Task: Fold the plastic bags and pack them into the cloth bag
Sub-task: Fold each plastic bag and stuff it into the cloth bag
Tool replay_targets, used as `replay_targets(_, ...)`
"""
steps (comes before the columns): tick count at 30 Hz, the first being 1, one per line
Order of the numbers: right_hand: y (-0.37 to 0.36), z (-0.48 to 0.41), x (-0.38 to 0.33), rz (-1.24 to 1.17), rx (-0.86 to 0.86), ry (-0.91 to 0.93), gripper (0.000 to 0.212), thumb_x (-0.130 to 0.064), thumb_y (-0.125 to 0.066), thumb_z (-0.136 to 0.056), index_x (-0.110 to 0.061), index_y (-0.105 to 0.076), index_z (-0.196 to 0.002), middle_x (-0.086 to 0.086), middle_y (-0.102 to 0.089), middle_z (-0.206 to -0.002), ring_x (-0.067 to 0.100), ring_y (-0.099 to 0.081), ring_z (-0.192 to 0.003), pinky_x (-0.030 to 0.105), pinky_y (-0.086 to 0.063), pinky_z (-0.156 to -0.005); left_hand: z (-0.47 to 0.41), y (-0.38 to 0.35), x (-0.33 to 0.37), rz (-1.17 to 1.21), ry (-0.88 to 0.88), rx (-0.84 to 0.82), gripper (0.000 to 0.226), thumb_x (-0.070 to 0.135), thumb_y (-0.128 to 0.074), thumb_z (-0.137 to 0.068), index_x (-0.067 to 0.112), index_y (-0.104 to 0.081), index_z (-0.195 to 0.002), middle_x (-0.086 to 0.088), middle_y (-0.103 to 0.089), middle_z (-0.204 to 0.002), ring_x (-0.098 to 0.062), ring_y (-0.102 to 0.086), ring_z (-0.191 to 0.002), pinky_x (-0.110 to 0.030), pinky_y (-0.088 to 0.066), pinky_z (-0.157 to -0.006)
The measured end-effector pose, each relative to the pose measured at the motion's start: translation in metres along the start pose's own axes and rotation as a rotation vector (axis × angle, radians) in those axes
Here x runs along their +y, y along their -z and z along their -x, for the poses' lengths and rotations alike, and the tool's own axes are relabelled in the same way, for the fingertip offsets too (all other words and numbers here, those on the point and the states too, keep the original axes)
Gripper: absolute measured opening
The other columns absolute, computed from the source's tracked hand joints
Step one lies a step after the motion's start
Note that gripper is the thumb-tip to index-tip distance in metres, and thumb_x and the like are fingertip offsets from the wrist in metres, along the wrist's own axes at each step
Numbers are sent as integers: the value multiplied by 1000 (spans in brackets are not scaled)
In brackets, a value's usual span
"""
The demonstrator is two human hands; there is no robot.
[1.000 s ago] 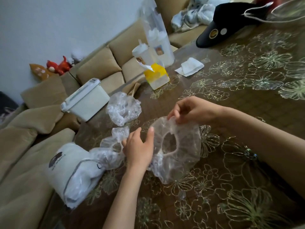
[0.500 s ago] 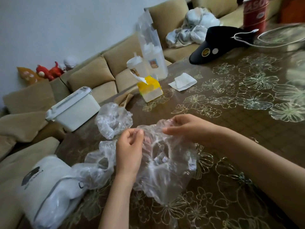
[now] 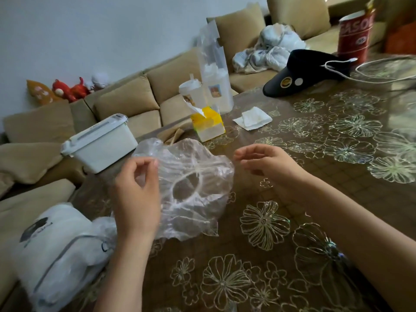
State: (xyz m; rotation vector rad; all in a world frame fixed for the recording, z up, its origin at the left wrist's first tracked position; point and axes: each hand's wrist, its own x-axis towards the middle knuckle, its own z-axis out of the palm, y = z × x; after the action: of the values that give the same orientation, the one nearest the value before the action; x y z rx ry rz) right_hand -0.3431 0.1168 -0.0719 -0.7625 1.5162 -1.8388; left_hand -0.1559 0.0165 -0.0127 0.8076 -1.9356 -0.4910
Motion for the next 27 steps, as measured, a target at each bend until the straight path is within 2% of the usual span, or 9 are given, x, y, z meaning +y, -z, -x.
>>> replay_targets(2,2,-1,0,-24,54,-27,26,10,-55,-86,-14,-64,-82,4,-66,-88,9,-57,-72,21,-44,-65,-3,10,18,-43,-121,7,3,19,-56,-92,18,-57,-89,14,-56,-80,6,-52,-75,2,-39,-64)
replay_targets(5,6,-3,-2,-95,119,-68,26,12,-51,-86,-11,-61,-80,3,-64,-78,11,-54,-63,22,-42,-58,-1,12,40,-122,-225,-201,3,27,-58,-89,26,-60,-87,20,-57,-83,7,-55,-81,-1,-41,-66)
replay_targets(10,13,-6,-5,-160,214,-107,27,13,-47,-85,-10,-59,-77,2,-60,-70,11,-50,-56,23,-41,-54,25,1,49,-216,24,-996,14,39,-69,-80,30,-64,-90,15,-62,-91,4,-57,-83,-17,-47,-76)
replay_targets(12,11,-5,-4,-141,234,-108,27,11,-49,-85,-11,-59,-75,1,-60,-70,10,-49,-55,21,-40,-51,27,3,42,-169,121,-1190,25,45,-70,-75,31,-66,-95,13,-67,-91,-1,-63,-83,-22,-53,-76)
replay_targets(15,3,0,-2,-28,234,-49,27,13,-48,-81,-11,-59,-73,5,-60,-72,10,-49,-56,20,-39,-51,23,2,29,23,186,-884,16,42,-60,-83,29,-68,-90,10,-71,-87,-5,-65,-83,-26,-54,-79)
replay_targets(18,-15,10,4,442,184,180,24,9,-50,-80,-10,-65,-85,4,-65,-85,12,-58,-73,24,-49,-66,30,-14,9,-161,121,-508,20,25,-47,-97,23,-65,-107,11,-65,-105,-1,-58,-92,-12,-43,-78)
replay_targets(22,-44,23,22,954,-183,418,38,1,-48,-87,-7,-57,-123,10,-56,-129,21,-51,-119,31,-38,-102,63,-40,-16,-248,99,-606,41,22,-36,-101,22,-37,-142,9,-32,-148,-11,-24,-140,-27,-18,-113)
replay_targets(24,-51,25,33,1175,-386,312,50,-21,-41,-98,-8,-30,-145,10,-26,-154,22,-22,-142,32,-16,-115,71,-48,-30,-393,93,-688,49,27,-29,-102,21,-18,-149,12,-8,-153,-10,-4,-144,-29,0,-116)
replay_targets(27,-46,26,39,1395,-507,113,66,-50,-20,-99,-14,-2,-151,6,6,-159,18,9,-146,36,7,-116,71,-53,-46,-632,83,-764,56,36,-18,-102,20,3,-151,5,11,-158,-11,13,-144,-36,11,-116)
